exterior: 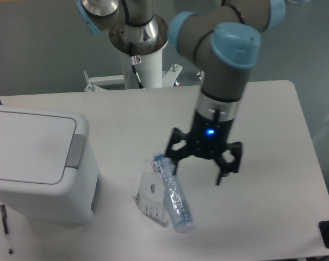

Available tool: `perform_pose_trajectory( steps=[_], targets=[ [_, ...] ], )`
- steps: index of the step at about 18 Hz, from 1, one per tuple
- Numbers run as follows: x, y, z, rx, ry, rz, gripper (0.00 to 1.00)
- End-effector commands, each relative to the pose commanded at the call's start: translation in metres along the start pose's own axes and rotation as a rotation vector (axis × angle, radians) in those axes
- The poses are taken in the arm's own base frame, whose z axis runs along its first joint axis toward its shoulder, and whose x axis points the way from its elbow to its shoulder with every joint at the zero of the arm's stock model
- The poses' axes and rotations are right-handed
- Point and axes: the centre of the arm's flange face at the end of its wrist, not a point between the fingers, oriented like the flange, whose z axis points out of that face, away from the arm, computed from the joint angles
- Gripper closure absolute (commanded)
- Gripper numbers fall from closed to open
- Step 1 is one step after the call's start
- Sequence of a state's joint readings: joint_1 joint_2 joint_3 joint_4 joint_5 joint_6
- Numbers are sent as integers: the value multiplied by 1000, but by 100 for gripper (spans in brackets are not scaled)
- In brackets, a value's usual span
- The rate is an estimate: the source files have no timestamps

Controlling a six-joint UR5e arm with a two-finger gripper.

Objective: Open the trash can
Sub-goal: 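Move the gripper across the table toward the white trash can lid, then lower the gripper fingers onto the edge of the trash can lid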

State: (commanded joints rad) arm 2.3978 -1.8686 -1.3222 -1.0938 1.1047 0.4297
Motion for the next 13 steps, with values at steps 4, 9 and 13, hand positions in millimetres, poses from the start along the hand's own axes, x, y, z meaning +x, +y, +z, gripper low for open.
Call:
perform_pose_trajectory(
  steps=[4, 9, 13],
  targets=[
    [38, -8, -15, 57, 85, 11, 0],
    [53, 31, 8, 12, 114, -3, 0],
    [57, 37, 7, 6, 117, -13, 0]
  ],
)
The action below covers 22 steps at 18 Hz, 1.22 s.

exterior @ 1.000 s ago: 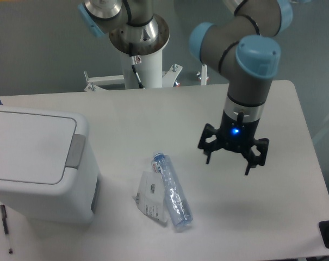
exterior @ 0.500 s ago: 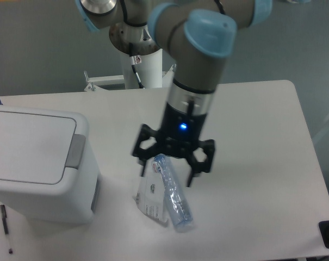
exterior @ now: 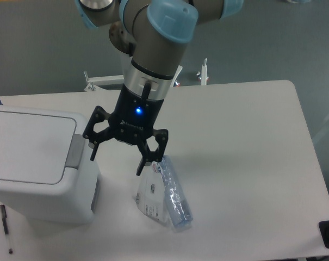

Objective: Open the trash can
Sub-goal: 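Lower the gripper fingers onto the edge of the trash can lid, then push the lid edge with the gripper to flip the lid open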

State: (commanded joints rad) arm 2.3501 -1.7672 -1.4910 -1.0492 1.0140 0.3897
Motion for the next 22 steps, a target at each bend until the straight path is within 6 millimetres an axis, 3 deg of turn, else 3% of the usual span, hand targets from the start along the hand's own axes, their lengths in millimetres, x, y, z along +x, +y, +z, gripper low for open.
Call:
perform_pose_trajectory(
  steps=[5, 12, 22],
  targets=[
    [15, 14, 14, -31, 17, 11, 0],
    [16, 27, 27, -27, 20, 15, 0],
    [19, 27, 33, -29, 23, 23, 0]
  ],
)
